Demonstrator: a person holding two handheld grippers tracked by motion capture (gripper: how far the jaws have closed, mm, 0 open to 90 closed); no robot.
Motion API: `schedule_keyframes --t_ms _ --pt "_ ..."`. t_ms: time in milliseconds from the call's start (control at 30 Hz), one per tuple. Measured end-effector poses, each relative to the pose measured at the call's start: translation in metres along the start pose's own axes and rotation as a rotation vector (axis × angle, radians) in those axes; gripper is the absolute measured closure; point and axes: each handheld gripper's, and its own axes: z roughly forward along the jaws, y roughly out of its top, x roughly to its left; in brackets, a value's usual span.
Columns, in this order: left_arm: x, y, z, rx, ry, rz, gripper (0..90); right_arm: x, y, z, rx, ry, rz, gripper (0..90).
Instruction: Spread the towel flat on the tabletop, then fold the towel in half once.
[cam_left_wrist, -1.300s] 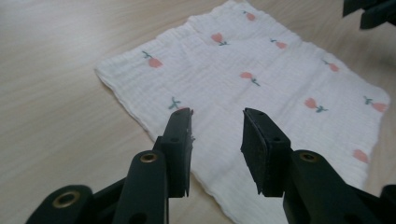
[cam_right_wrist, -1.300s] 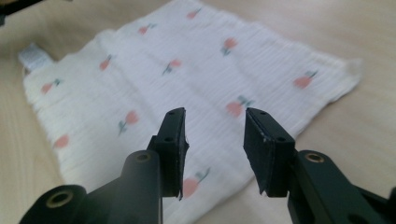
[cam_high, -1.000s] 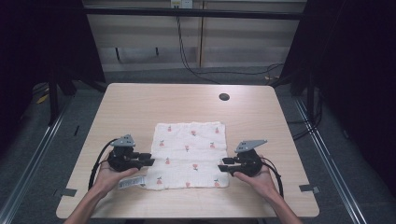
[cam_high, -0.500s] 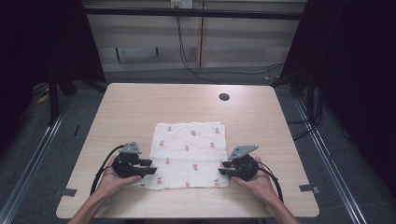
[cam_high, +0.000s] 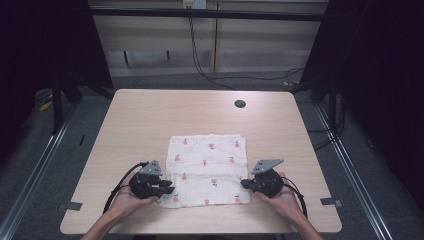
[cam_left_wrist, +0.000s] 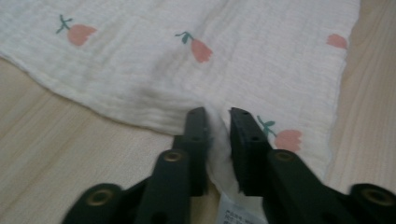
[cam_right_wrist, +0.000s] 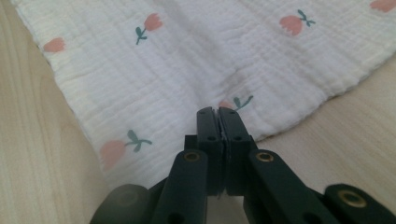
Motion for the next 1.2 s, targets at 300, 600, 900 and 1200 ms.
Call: schedule_keyframes --t_ms 300,600,900,1200 --pt "-0.013 -0.006 -0.003 0.015 -0.067 -0.007 88.0 0.004 -0.015 -0.012 -0.003 0.068 0.027 88.8" --pt "-0.029 -0.009 -0.005 0.037 -0.111 0.025 88.0 0.013 -0.027 -0.024 0.006 0.09 0.034 88.2" --pt "-0.007 -0.002 -0.024 -0.085 -0.094 -0.078 65.5 0.001 -0.019 -0.033 -0.106 0.064 0.103 67.9" --pt "0.016 0.008 -0.036 -0.161 -0.02 -0.135 59.2 -0.016 0.001 -0.032 -0.159 0.025 0.129 62.6"
